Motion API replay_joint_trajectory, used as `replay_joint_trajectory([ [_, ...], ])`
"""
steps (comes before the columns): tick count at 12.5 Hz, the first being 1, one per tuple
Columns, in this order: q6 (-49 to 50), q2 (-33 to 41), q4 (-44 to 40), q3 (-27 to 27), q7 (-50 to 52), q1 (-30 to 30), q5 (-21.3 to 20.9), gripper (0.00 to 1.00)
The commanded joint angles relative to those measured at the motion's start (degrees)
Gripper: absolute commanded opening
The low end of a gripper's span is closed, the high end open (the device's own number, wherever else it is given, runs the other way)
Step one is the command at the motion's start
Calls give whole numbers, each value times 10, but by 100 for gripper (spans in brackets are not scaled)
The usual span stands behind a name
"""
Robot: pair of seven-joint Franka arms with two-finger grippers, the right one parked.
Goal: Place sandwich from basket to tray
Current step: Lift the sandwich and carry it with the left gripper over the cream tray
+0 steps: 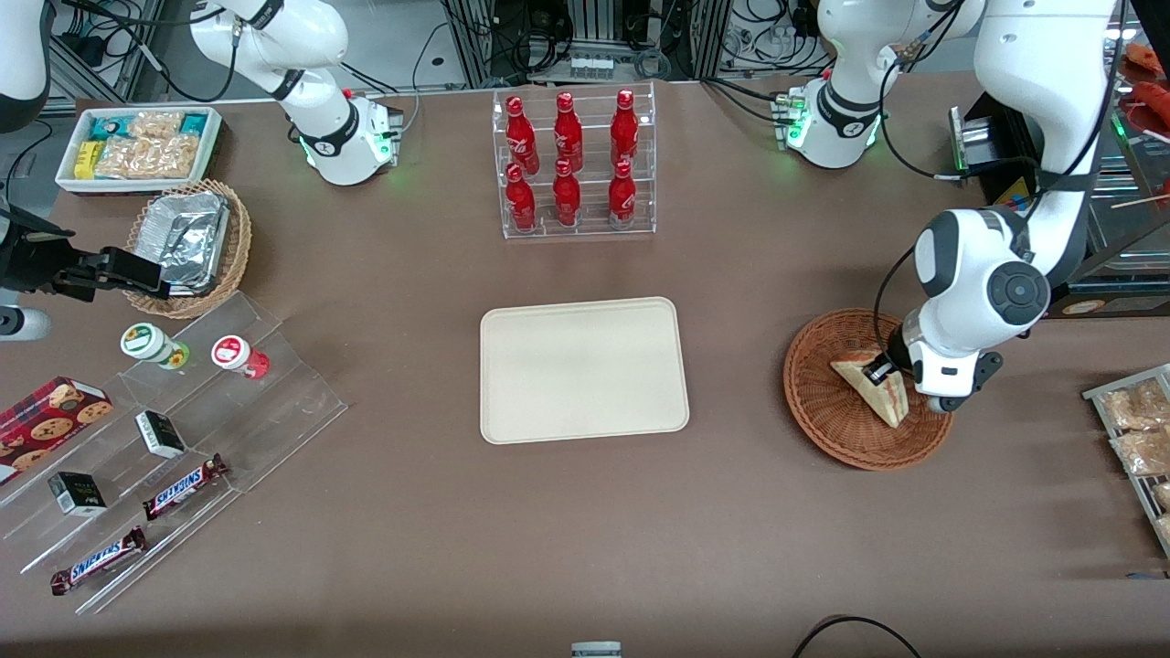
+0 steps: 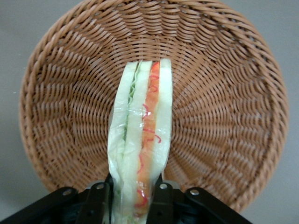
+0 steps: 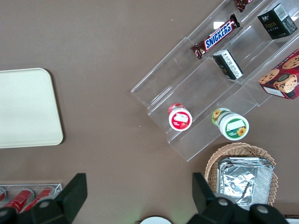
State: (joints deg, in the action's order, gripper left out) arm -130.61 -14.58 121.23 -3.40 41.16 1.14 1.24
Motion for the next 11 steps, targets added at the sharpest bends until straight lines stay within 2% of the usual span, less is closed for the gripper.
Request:
replay_joint_trajectory([
  [1,68,15,-43,-6,-21,22,-3,0],
  [4,111,16,-71,-6,-61,62,-3,0],
  [9,123,-8,-109,-7,-70,185,-2,0],
  [11,124,-40,-148,-7,-60,231,-2,0],
])
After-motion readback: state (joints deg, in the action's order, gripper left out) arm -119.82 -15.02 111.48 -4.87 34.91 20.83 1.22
